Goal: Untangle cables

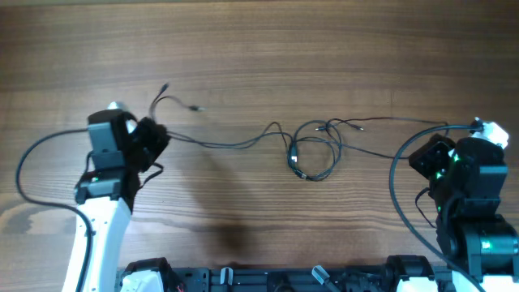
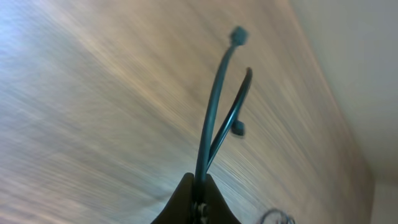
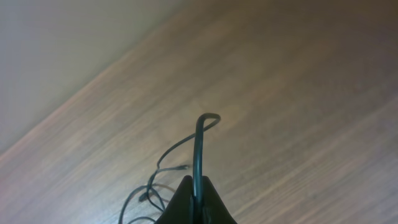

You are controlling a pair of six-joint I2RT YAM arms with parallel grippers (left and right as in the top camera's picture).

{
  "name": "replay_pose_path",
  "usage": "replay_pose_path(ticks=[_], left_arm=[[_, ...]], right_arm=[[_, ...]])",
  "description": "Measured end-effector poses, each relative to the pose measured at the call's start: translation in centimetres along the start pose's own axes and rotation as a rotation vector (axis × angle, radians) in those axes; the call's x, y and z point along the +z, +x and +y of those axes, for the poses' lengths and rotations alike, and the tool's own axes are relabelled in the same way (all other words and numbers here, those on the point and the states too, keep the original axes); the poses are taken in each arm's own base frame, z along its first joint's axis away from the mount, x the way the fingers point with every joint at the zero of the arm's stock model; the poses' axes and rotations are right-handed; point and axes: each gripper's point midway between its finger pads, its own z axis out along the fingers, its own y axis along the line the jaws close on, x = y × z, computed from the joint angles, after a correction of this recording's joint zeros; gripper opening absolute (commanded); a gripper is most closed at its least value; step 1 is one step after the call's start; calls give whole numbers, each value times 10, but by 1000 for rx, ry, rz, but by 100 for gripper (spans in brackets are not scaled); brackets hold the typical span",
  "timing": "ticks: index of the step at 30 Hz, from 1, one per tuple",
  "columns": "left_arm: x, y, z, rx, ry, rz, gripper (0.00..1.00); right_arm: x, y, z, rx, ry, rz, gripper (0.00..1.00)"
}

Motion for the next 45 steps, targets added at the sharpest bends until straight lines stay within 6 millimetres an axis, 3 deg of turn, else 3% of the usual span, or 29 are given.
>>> replay_pose_path(ticks=[4,10,19,20,21,22,24,26,28,33,36,39,45], left_arm=[[-5,-15,26,-139,-59,-30,4],[-5,-9,19,-177,-20,9,4],[17,21,16,-150,-48,126,4],[20,24,18,-151,-56,138,4],[25,29,21,-151,-71,160,4],[28,32,23,-152,-82,175,4],[34,38,27,-157,-102,199,4],[39,41,32,-163,-122,216,4],[43,44,37,-169,-139,231,4],[48,49,43,-177,-163,252,4],[48,49,43,-177,-163,251,4],[48,49,43,-177,-164,251,4],[48,49,43,-177,-164,251,4]], right_arm=[[10,13,6,57,-20,79,4],[37,52,38,22,-140,315,4],[114,133,13,10,66,667,5],[117,136,12,12,77,677,36],[127,149,6,12,107,721,56],[133,158,1,17,131,750,66],[143,173,-7,16,169,796,84],[151,184,-12,16,192,826,93],[156,189,-14,15,196,837,96],[157,185,-9,22,170,830,100],[152,170,-2,19,142,810,100],[140,143,16,20,90,756,100],[88,79,51,25,-55,598,100]])
